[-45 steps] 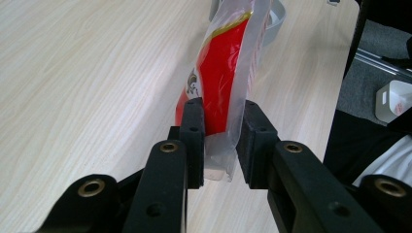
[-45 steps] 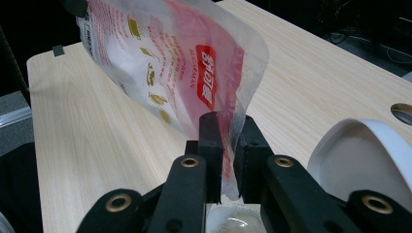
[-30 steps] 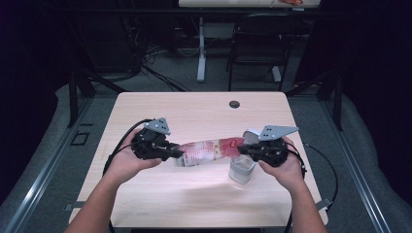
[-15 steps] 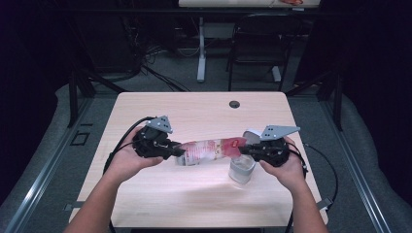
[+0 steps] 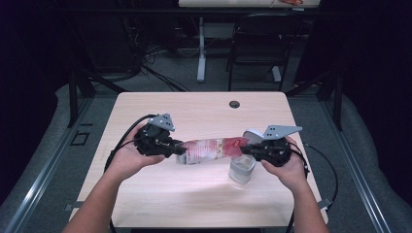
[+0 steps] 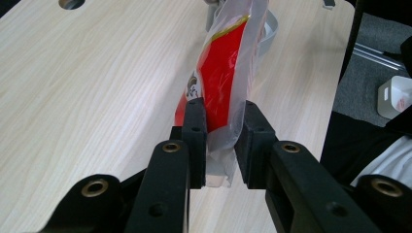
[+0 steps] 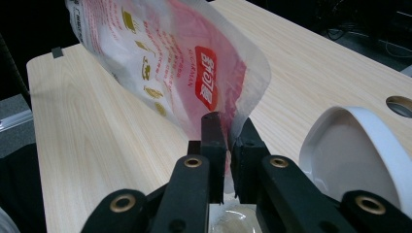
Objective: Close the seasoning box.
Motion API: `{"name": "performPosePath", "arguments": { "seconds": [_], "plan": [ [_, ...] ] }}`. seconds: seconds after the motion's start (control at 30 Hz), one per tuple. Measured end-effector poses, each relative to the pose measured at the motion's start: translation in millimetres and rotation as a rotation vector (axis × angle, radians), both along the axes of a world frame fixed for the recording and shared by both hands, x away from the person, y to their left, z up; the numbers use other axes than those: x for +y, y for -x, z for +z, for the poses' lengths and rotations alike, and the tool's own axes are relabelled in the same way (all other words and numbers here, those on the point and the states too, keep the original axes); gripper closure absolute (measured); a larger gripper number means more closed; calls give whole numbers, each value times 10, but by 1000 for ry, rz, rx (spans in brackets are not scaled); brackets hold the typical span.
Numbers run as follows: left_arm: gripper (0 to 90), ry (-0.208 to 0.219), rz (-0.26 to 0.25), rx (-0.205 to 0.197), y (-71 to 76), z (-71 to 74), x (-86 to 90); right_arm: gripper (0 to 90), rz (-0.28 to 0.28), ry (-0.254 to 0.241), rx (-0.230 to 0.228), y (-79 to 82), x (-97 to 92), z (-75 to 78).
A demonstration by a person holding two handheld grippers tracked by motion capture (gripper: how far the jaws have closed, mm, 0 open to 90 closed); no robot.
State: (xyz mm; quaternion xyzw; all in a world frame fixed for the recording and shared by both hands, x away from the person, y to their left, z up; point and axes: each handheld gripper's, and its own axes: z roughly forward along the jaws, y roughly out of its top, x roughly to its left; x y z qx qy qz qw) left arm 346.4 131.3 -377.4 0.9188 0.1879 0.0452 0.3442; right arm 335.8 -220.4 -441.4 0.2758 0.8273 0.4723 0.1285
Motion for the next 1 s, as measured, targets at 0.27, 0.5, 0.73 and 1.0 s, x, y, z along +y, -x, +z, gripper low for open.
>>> {"name": "performPosePath", "arguments": {
  "seconds": [0.27,0.5,0.73,1.0],
  "plan": [
    [765,-3,-4,-4,4,55,-24,853,-4,3,6,-16,-17,-23],
    [766,2,0,-4,-2,69,-39,856,-7,-1,10,-14,-22,-30],
    [767,6,0,-5,-11,98,-58,856,-11,-1,15,-19,-37,-38],
    [768,6,-4,-13,-29,136,-89,863,-16,6,15,-21,-50,-41]
  ]
}}
